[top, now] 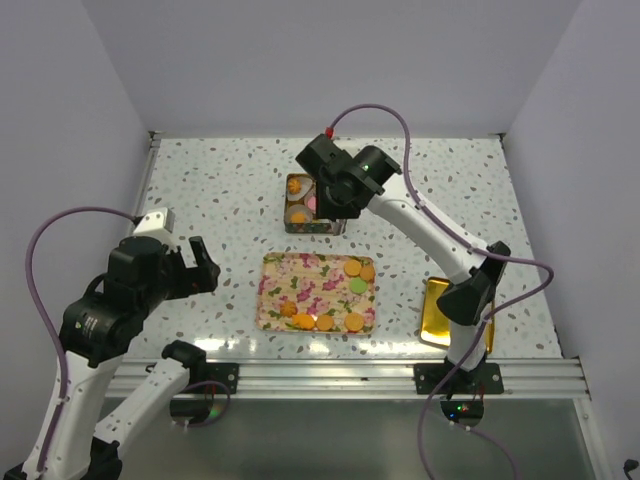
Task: Pack the cookies
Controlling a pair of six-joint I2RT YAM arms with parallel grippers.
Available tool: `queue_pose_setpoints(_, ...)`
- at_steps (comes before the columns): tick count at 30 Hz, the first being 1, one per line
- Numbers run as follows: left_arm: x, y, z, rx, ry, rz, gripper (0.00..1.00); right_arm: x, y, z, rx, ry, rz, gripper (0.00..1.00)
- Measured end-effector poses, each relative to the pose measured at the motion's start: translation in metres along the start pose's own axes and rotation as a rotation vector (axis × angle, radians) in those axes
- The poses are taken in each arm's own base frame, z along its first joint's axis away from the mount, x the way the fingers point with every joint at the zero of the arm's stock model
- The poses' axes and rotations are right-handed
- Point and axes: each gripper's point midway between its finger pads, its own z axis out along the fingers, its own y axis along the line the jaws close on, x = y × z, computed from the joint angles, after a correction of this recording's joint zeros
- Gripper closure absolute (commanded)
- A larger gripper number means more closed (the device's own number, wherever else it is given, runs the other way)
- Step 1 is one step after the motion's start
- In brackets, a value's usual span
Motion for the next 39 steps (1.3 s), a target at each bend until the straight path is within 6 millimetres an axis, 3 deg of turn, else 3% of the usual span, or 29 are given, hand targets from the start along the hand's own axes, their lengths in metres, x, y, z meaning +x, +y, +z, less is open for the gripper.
queue_pose_setpoints(6, -0.003, -0.001, -0.003, 0.008, -0.006, 0.009, 0.00, -0.005, -0.023, 0.039, 0.089, 0.055, -0.012, 0.62)
queue_pose_setpoints(11, -0.003, -0.002, -0.002, 0.009, -0.002, 0.020, 0.00, -0.001, -0.034, 0.050, 0.113, 0.095, -0.014, 0.62)
queue_pose_setpoints(29, -0.002, -0.011, -0.001, 0.044, 0.019, 0.088, 0.00, 0.026, -0.028, 0.101, 0.156, 0.194, -0.070, 0.62)
queue_pose_setpoints(39, -0.004, -0.009, -0.002, 0.032, 0.005, 0.097, 0.00, 0.024, -0.027, 0.110, 0.159, 0.189, -0.073, 0.44)
